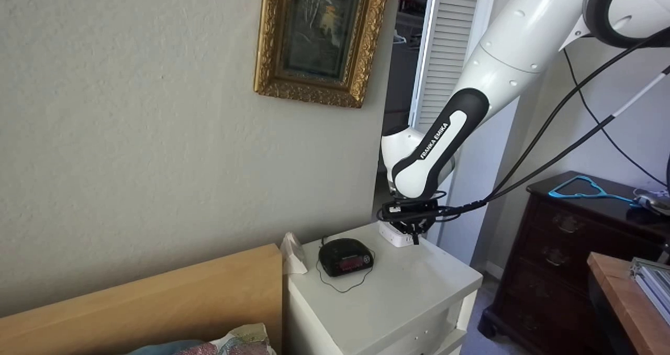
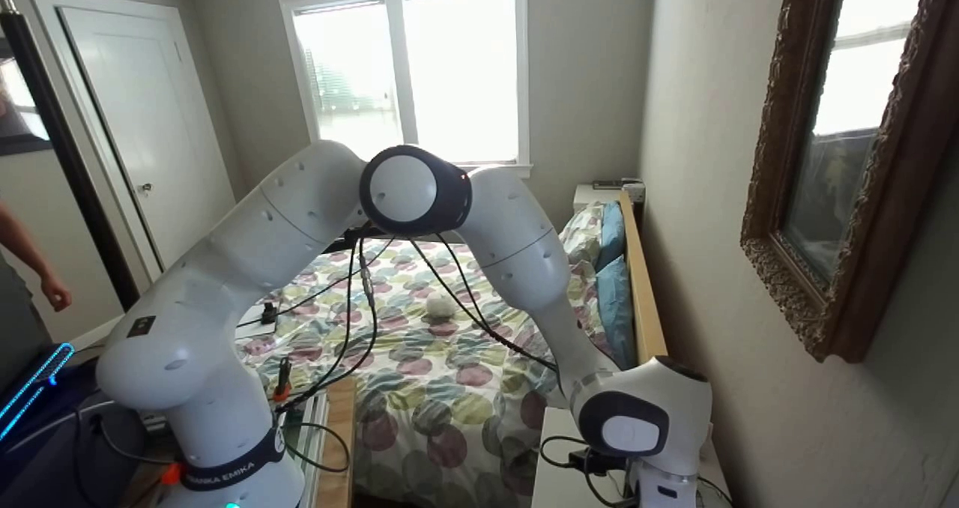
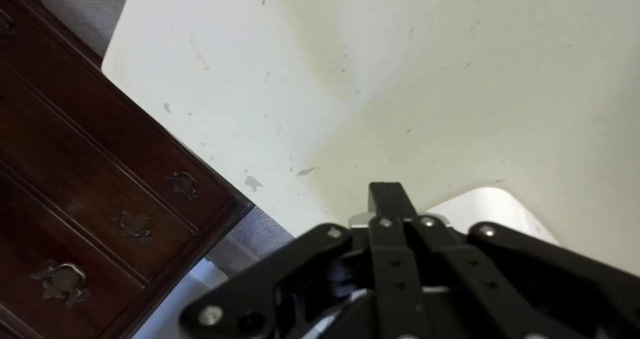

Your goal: Move the black object close to the wall and white device to the right

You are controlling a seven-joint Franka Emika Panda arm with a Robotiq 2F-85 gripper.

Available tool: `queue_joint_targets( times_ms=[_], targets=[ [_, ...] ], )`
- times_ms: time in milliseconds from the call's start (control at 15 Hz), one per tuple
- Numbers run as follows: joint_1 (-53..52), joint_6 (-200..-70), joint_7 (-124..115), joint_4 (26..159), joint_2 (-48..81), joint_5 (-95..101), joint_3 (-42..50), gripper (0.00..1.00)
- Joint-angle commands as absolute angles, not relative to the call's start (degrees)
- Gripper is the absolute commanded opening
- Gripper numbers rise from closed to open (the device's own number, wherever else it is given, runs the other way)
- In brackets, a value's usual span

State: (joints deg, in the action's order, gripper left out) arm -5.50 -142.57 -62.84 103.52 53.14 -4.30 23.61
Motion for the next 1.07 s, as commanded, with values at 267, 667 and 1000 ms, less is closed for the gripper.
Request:
queue_joint_targets(
  times_ms=[267,667,1000],
  targets=[
    [-1.5,-141.6,-63.9,100.4,54.1,-4.1,21.0,0.00],
    [0.6,-142.4,-63.8,98.9,55.3,-4.5,20.0,0.00],
    [1.1,-143.0,-64.0,96.8,56.6,-4.6,19.7,0.00]
  ],
)
